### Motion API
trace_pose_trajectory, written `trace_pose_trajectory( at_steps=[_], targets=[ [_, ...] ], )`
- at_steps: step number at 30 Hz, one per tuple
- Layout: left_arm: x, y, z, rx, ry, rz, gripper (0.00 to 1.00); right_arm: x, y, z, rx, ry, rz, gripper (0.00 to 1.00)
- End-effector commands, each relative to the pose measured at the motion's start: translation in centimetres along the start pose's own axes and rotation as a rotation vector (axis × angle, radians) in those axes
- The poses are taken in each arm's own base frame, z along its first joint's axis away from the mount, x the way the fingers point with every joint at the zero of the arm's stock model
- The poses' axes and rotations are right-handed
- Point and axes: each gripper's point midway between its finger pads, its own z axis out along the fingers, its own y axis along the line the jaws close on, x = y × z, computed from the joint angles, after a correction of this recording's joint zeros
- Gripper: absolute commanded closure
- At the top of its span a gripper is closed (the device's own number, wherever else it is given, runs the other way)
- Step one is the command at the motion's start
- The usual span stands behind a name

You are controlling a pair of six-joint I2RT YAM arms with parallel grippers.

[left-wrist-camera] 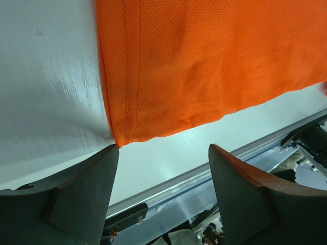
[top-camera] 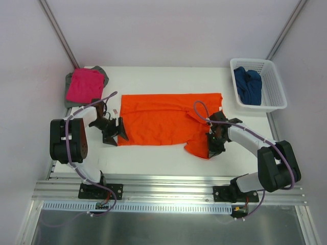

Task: Fold and stack the t-shirts
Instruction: Fold the tshirt

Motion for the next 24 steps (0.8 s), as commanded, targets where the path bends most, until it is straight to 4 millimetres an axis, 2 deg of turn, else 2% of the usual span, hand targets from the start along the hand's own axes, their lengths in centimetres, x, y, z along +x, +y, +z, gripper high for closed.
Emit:
trace_pose_trajectory(
  at_steps=[1,3,5,6,7,10,21,24],
  targets=[
    [-0.8,-0.7,-0.4,0.034,-0.005,-0.005,0.30,-1.0,0.1,-0.9,0.001,-0.036,-0.009,0.94],
    [-0.8,-0.7,-0.3,0.040,0.001,-0.008,0.35,-1.1,0.0,-0.8,0.002,-0.034,-0.006,0.94],
    [-0.8,-0.9,-0.3,0.048,0.000,-0.006,0.45,-1.3,0.1,-0.9,0.000,-0.037,-0.005,0.94],
    [-0.8,-0.8,-0.3,0.044,0.001,-0.008,0.54,-1.3,0.1,-0.9,0.000,-0.038,-0.005,0.94],
    [-0.8,-0.8,-0.3,0.039,-0.003,-0.005,0.77,-1.4,0.1,-0.9,-0.001,-0.038,-0.002,0.94],
    [-0.7,-0.7,-0.4,0.030,-0.007,-0.009,1.00,-1.6,0.1,-0.9,-0.004,-0.043,-0.001,0.94],
    [-0.9,-0.8,-1.3,0.026,-0.043,0.004,1.00,-2.3,-0.2,-1.3,-0.007,-0.067,0.013,0.96],
    [-1.6,-1.1,-2.0,0.024,-0.077,0.016,1.00,-2.6,-0.4,-1.6,-0.003,-0.080,0.014,0.96]
  ],
)
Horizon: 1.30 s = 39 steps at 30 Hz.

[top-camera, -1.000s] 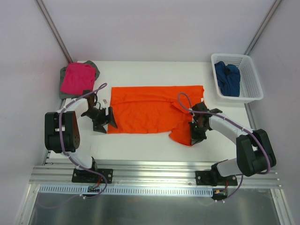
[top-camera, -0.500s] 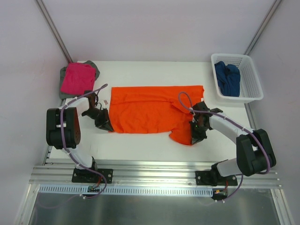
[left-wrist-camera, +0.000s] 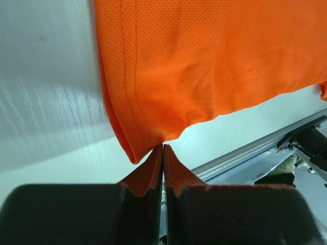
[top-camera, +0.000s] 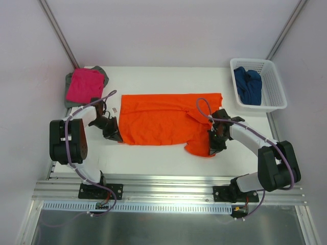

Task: Fold and stack the t-shirts
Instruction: Fold the tshirt

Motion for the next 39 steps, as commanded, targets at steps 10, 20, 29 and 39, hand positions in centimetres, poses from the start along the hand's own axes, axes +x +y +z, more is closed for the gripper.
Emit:
trace_pose_trajectory(
  at_steps=[10,20,29,39],
  targets=[
    [0.0,0.6,-2.8,-0.052,-0.123,0.039,0.58,-0.8,-0.3,-1.3,-0.005,-0.057,0.001,0.96],
    [-0.3,1.0,-1.8,-0.044,-0.077,0.011,0.42,-0.8,-0.7,-1.4,0.002,-0.071,0.012,0.96],
    [-0.5,1.1,-0.6,-0.022,-0.019,-0.019,0.45,-1.3,-0.9,-1.4,0.008,-0.074,0.024,0.96],
    [-0.8,0.8,-0.3,0.000,-0.007,-0.022,0.98,-1.9,-0.8,-1.3,0.003,-0.068,0.029,0.96]
  ],
)
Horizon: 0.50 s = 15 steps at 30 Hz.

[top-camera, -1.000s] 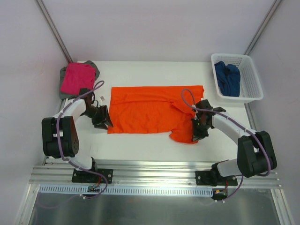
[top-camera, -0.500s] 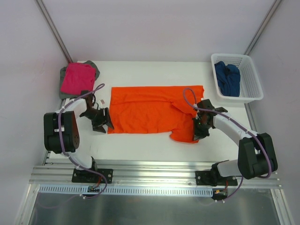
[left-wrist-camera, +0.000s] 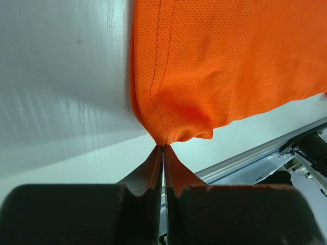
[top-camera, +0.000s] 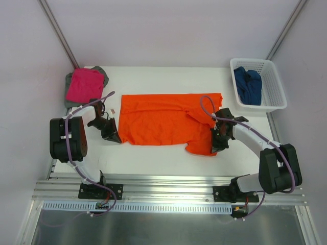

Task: Fold and stack the t-shirts
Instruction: Fold the tshirt

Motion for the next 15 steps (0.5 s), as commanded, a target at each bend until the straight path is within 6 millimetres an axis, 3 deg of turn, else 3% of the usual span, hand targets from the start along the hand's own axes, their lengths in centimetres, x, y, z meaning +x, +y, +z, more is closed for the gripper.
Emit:
trace_pose_trajectory(
  at_steps=[1,15],
  targets=[
    [-0.5,-0.5,-0.4,0.029,-0.005,0.004,1.00,-1.2,0.1,-0.5,0.000,-0.027,-0.004,0.96],
    [-1.4,-0.8,-1.8,0.020,-0.050,0.034,1.00,-4.0,-1.0,-1.5,0.005,-0.113,0.020,0.99]
  ],
)
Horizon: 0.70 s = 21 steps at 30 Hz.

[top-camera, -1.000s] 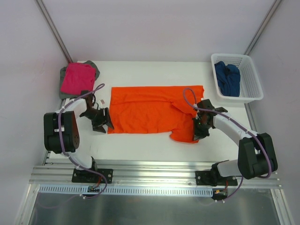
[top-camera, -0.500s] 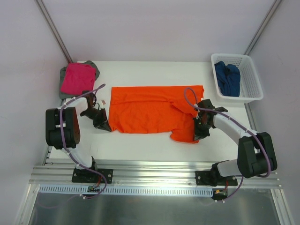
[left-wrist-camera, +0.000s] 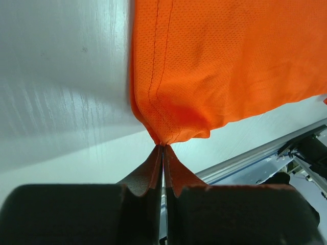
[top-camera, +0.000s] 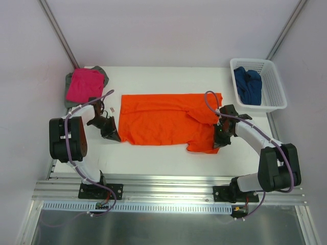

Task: Fold and stack the t-shirts
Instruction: Fold the tshirt

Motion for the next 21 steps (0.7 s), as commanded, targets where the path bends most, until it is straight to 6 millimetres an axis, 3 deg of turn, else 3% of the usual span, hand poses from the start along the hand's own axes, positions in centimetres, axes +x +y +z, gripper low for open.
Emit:
trace_pose_trajectory(
  at_steps=[1,8,16,21],
  targets=[
    [-1.1,-0.6,-1.5,0.016,-0.041,0.031,1.00,-2.3,-0.2,-1.0,0.002,-0.075,-0.007,0.99],
    [-2.6,-1.4,-2.5,0.054,-0.058,0.088,1.00,-3.8,-1.1,-1.9,0.015,-0.121,0.024,0.99],
    [-5.8,-3.2,-4.3,0.094,-0.089,0.169,1.00,-8.1,-2.4,-4.5,0.025,-0.256,0.058,0.99],
    [-7.6,-3.5,-4.5,0.100,-0.104,0.189,1.00,-9.7,-3.2,-5.4,0.034,-0.301,0.078,1.00]
  ],
)
